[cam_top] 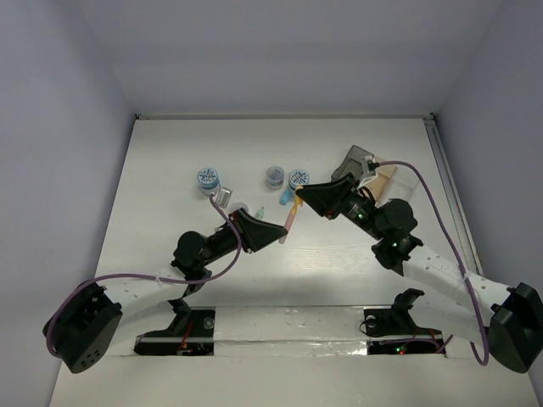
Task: Sort the stationery into containers
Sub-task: Close the pen cap on the pen.
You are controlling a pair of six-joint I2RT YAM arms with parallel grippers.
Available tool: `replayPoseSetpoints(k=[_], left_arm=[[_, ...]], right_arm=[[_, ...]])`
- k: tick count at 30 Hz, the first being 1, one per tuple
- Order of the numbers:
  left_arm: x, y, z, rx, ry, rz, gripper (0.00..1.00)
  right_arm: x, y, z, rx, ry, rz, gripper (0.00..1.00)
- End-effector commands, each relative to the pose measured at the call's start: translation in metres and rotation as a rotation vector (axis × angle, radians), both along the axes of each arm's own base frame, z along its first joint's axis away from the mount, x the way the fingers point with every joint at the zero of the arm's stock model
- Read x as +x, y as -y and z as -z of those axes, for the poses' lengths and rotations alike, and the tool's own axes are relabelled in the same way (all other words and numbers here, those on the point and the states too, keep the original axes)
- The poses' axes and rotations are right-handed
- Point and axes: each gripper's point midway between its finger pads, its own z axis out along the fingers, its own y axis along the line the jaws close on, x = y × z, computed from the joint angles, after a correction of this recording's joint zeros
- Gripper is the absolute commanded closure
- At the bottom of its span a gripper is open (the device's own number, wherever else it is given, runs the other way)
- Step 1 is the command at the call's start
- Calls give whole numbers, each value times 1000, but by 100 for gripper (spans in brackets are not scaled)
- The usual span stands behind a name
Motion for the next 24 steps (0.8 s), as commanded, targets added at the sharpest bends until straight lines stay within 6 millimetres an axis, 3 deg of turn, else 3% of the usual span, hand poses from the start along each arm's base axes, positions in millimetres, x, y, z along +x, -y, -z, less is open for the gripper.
replayPoseSetpoints(k=[1,12,24], left_arm=[[-49,-45,-111,-383,433,-2,100],[-60,-55,-127,-462,458,27,100],[-79,-75,-172,-581,603,14,100]], right_arm=[[-11,-1,-16,61,67,-35,86],[-36,-3,-32,165,160,-162,84],[-54,-13,-49,295,219,-277,82]])
